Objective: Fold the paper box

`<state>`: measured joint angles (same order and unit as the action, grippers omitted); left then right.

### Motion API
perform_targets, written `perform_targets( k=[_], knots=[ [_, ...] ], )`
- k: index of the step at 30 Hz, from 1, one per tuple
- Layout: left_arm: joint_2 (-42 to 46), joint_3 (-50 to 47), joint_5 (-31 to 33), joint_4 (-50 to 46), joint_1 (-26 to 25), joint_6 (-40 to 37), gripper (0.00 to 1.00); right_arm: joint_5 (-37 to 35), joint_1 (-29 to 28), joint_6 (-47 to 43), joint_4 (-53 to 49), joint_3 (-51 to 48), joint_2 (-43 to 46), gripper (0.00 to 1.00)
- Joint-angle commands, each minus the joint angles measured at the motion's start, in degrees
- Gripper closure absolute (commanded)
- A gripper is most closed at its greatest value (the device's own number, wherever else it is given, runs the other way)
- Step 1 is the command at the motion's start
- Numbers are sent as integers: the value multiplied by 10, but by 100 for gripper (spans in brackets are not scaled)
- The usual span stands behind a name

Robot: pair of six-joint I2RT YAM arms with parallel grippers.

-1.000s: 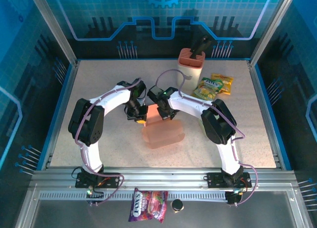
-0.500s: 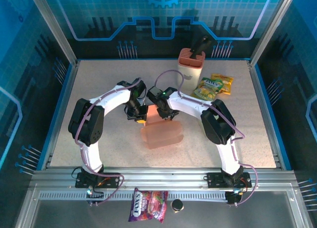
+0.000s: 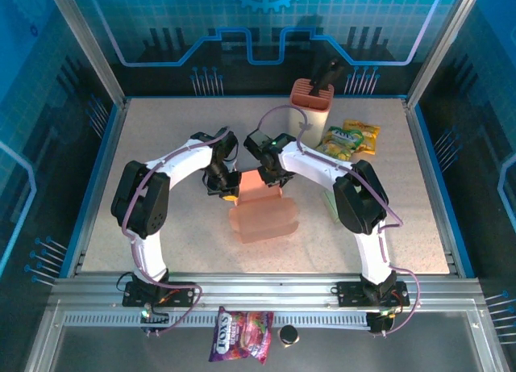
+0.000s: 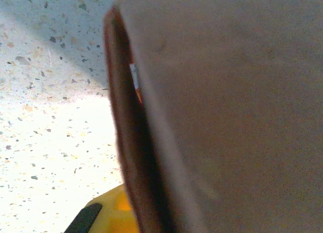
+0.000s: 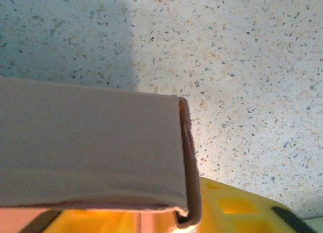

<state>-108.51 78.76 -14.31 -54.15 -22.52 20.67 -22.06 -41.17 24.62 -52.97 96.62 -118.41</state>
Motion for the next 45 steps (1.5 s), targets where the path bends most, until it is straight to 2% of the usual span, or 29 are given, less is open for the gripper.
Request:
perform_targets(
  k=[1, 6, 11, 14, 16, 19, 24, 28, 35, 41, 45],
  knots=[
    [0, 21, -5, -7, -4, -7, 100, -5, 6, 0, -7, 22, -7, 76],
    [-2, 26, -6, -9, -4, -8, 100, -45, -1, 0, -21, 33, -20, 100],
    [-3, 26, -2, -6, -3, -6, 100, -32, -6, 5, -22, 29, -15, 98],
    [-4, 25, -1, -2, -4, -4, 100, -15, -7, 9, -7, 9, 2, 74],
    [-6, 24, -3, -1, -4, -4, 100, -6, -6, 11, -1, -5, 16, 69],
    [-8, 25, -3, 0, -4, -3, 100, 8, -3, 15, 13, -33, 36, 67],
    [-10, 25, -5, 1, -4, -3, 100, 20, 5, 28, 28, -62, 45, 76],
    [-7, 21, -2, 6, -4, -2, 100, 16, 6, 24, 29, -51, 35, 100],
    [17, -19, 5, 80, -3, 28, 100, 9, -2, 31, 7, -46, 25, 100],
    [38, -60, 1, 160, -3, 49, 80, 23, -1, 29, 0, -52, 23, 100],
    [46, -79, 7, 193, -3, 58, 78, 31, 2, 31, -5, -48, 19, 100]
  ],
)
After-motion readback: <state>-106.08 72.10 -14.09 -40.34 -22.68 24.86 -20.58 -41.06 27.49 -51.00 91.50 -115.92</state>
